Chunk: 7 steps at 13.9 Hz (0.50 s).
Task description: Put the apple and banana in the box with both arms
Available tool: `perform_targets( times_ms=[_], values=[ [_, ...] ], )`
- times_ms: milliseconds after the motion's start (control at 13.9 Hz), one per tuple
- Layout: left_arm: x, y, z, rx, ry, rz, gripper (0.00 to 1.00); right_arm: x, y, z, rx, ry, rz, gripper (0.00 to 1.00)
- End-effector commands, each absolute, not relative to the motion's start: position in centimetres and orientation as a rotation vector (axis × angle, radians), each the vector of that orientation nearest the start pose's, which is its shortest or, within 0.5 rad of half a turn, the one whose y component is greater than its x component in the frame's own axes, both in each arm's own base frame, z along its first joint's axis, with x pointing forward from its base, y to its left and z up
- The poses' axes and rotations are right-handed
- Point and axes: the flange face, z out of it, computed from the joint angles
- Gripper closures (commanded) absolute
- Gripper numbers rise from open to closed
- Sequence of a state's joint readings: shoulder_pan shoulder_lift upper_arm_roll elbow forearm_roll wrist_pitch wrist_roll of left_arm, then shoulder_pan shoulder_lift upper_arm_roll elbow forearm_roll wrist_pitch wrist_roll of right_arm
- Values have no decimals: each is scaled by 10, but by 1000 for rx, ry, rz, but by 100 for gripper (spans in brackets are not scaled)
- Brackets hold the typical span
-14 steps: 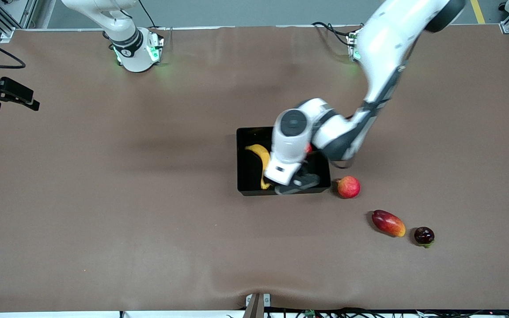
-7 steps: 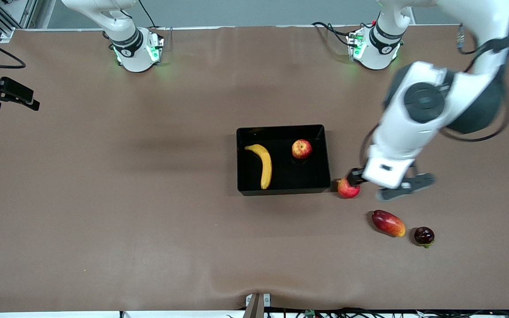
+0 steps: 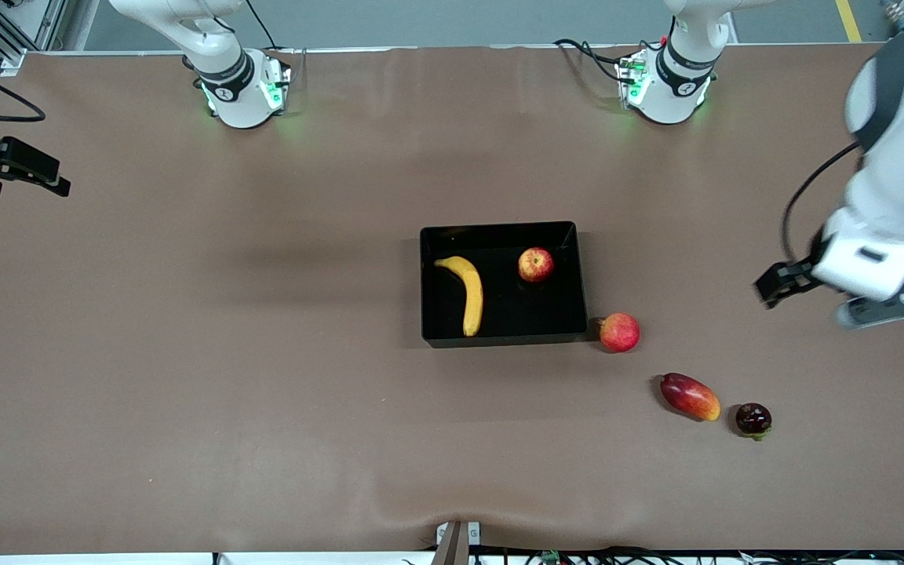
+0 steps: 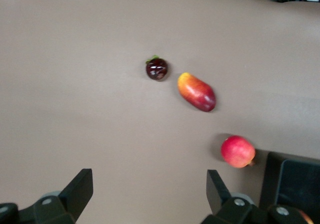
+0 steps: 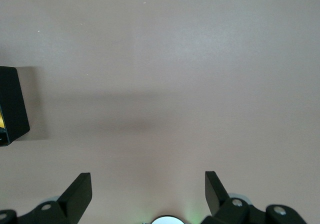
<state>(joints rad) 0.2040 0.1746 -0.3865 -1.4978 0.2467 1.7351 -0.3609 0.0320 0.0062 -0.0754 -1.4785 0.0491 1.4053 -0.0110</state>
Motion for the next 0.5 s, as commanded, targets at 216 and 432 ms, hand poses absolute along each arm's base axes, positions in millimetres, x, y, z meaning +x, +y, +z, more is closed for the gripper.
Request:
perform_targets(
  times_ms=[216,432],
  values=[
    [572,-25,616,-3058,-90,-112,0,539,-18,654,-3089,47,121,0],
    [542,-34,622,-3034,-67,-65,0,539,-17,654,-3089,44,121,0]
  ],
)
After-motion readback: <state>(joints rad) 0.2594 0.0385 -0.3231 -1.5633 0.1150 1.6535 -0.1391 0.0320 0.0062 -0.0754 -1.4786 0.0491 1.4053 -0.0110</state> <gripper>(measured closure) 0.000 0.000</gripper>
